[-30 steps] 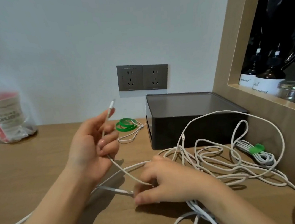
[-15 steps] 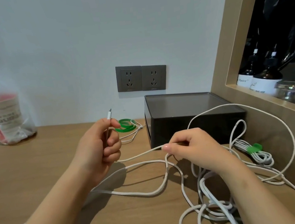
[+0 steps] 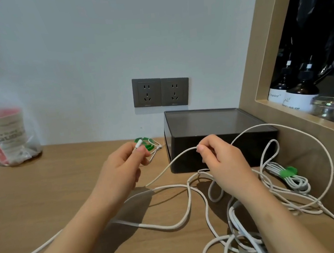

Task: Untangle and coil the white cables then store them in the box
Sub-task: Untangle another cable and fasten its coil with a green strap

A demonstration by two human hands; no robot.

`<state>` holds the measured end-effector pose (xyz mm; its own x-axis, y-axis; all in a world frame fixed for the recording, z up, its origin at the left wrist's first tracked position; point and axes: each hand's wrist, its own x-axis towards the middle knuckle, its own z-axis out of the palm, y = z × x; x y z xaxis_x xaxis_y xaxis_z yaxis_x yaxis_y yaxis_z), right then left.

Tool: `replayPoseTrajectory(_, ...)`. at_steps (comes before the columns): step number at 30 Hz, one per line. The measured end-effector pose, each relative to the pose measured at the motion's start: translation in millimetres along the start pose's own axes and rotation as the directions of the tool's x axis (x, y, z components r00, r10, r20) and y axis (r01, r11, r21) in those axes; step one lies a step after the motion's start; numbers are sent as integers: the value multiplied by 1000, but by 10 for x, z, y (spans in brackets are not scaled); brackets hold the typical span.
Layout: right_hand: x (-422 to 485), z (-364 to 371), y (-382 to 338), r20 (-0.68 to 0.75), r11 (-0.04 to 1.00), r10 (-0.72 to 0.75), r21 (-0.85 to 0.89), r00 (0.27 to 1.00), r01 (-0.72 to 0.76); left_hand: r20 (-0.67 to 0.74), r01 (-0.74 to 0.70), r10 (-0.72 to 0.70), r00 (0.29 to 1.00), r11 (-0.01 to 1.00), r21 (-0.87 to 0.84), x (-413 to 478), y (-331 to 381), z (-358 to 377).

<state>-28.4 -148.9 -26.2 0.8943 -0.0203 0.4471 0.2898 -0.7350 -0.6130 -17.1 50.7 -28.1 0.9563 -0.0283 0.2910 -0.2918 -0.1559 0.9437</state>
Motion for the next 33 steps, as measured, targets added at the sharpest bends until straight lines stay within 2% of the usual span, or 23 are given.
replayPoseTrajectory(2, -6, -21, -18, 21, 999, -14, 52, 1000, 13, -5, -78, 80, 997, 988, 135, -16, -25, 9)
replayPoseTrajectory(4, -31, -58, -58, 177, 993, -41, 115, 983, 21, -12, -130, 134, 991, 975, 179, -15, -46, 30)
replayPoseTrajectory(6, -63, -73, -108, 407, 996, -66, 81, 911, 36, -22, -160, 167, 986, 972, 173, 1, -71, 46)
replayPoseTrajectory(8, -80, -61, -141, 568, 997, -73, 21, 820, 74, -22, -176, 182, 983, 970, 168, 18, -90, 48)
replayPoseTrajectory(12, -77, 5, -190, 692, 997, -66, 15, 719, 76, -42, -166, 166, 985, 986, 9, 32, -86, 49)
replayPoseTrajectory(16, -88, -9, -243, 829, 999, -52, 48, 557, 21, -83, -159, 155, 984, 986, -43, 46, -74, 44)
replayPoseTrajectory(17, -99, -17, -246, 833, 999, -51, 44, 550, 26, -90, -152, 147, 985, 987, -53, 47, -74, 38)
replayPoseTrajectory(18, -103, -13, -240, 813, 998, -53, 33, 580, 46, -96, -144, 138, 986, 988, -61, 46, -70, 34)
replayPoseTrajectory(19, -101, 1, -220, 764, 997, -57, 10, 643, 76, -99, -137, 132, 986, 989, -54, 43, -72, 29)
replayPoseTrajectory(22, -85, 60, -130, 496, 987, -49, -107, 867, 117, -78, -113, 115, 990, 993, 30, 27, -74, 26)
replayPoseTrajectory(24, -73, 84, -85, 300, 992, -71, -81, 951, 100, -53, -88, 90, 995, 995, 44, 21, -77, 31)
replayPoseTrajectory(26, -65, 82, -65, 121, 995, -92, -18, 988, 95, -20, -59, 60, 998, 996, 60, 18, -83, 35)
replayPoseTrajectory(29, -55, 64, -48, -92, 993, -115, 11, 989, 116, 38, -11, 7, 999, 994, 108, 14, -94, 42)
replayPoseTrajectory(31, -52, 62, -44, -139, 993, -119, -1, 983, 120, 91, 10, -21, 996, 993, 116, 4, -99, 54)
replayPoseTrajectory(33, -56, 71, -48, -109, 992, -123, -48, 986, 118, 134, 20, -35, 990, 994, 111, -9, -89, 71)
